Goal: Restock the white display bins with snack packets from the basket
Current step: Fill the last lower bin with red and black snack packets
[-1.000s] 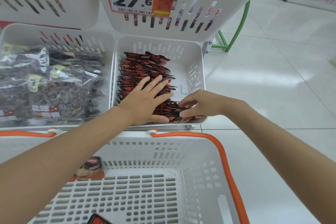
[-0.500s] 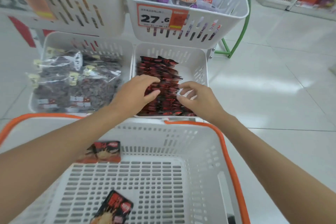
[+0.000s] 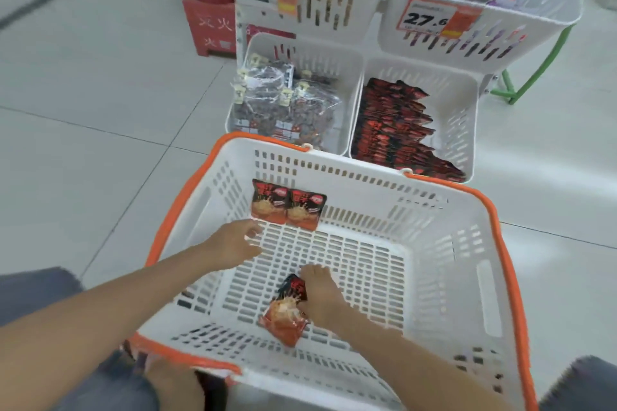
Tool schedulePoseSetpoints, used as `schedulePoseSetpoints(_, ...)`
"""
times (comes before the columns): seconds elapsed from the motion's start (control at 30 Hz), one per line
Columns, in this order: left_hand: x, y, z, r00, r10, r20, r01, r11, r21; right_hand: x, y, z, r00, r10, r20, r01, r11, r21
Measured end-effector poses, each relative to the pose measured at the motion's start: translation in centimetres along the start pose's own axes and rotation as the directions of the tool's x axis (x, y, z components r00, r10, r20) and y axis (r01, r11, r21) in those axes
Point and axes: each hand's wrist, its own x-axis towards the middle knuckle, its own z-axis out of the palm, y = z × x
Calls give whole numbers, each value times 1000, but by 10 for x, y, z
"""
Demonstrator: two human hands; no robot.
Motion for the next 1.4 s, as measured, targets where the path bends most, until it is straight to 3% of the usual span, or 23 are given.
schedulePoseSetpoints(0.07, -3, -6, 13, 996, -42, 84, 54, 987, -152, 0, -7, -15, 994, -104, -36, 109, 973, 204)
schedulePoseSetpoints(0.13, -1, -4, 22, 986, -15, 166, 68, 945, -321, -1, -22, -44, 968, -172, -180, 228, 905, 360)
schedulePoseSetpoints(0.2, 4, -4, 25, 994, -5, 110, 53, 899, -435, -2, -40, -77, 918, -231, -323, 365, 810, 459)
schedulePoseSetpoints(0.27, 6, -4, 27, 991, -108, -84, 48, 850, -524, 3, -44, -100, 836, -253, -488, 445, 832, 331)
schedulePoseSetpoints(0.33, 7, -9, 29, 940, -244, -237, 62, 809, -584, 20, -31, -109, 709, -319, -629, 400, 916, -14)
schedulePoseSetpoints(0.37, 5, -10, 29, 917, -287, -278, 71, 801, -594, 29, -24, -109, 682, -364, -635, 350, 924, -153)
schedulePoseSetpoints(0.5, 0, -13, 35, 889, -335, -313, 110, 819, -563, 66, -20, -86, 722, -378, -580, 180, 911, -370)
schedulePoseSetpoints(0.67, -1, -19, 33, 878, -371, -302, 117, 778, -617, 84, -22, -74, 683, -298, -667, 47, 929, -367)
schedulePoseSetpoints(0.77, -4, -20, 34, 880, -373, -293, 119, 771, -625, 86, -23, -75, 703, -320, -635, 85, 925, -372)
schedulePoseSetpoints(0.93, -3, -4, 25, 863, -375, -338, 75, 758, -647, 65, -12, -122, 847, -261, -464, 211, 965, -158)
schedulePoseSetpoints(1.0, -4, 4, 20, 899, -307, -312, 7, 722, -691, 45, -5, -139, 875, -291, -386, 263, 957, -125)
schedulePoseSetpoints(1.1, -2, 15, 20, 947, -186, -260, -18, 781, -625, 17, -1, -149, 883, -332, -331, 316, 943, -104)
schedulePoseSetpoints(1.17, 4, 16, 18, 925, -231, -300, -30, 746, -666, 5, 6, -159, 884, -337, -325, 340, 939, -51)
schedulePoseSetpoints(1.23, 8, 15, 12, 857, -353, -375, -20, 704, -709, -9, 18, -173, 892, -328, -311, 367, 928, 72)
schedulePoseSetpoints(1.3, 9, 19, 7, 829, -402, -389, 16, 712, -702, -24, 25, -187, 888, -347, -304, 408, 898, 167)
schedulePoseSetpoints(1.4, 3, 43, 7, 953, -258, -157, 53, 654, -755, -33, 22, -194, 881, -343, -325, 423, 879, 221)
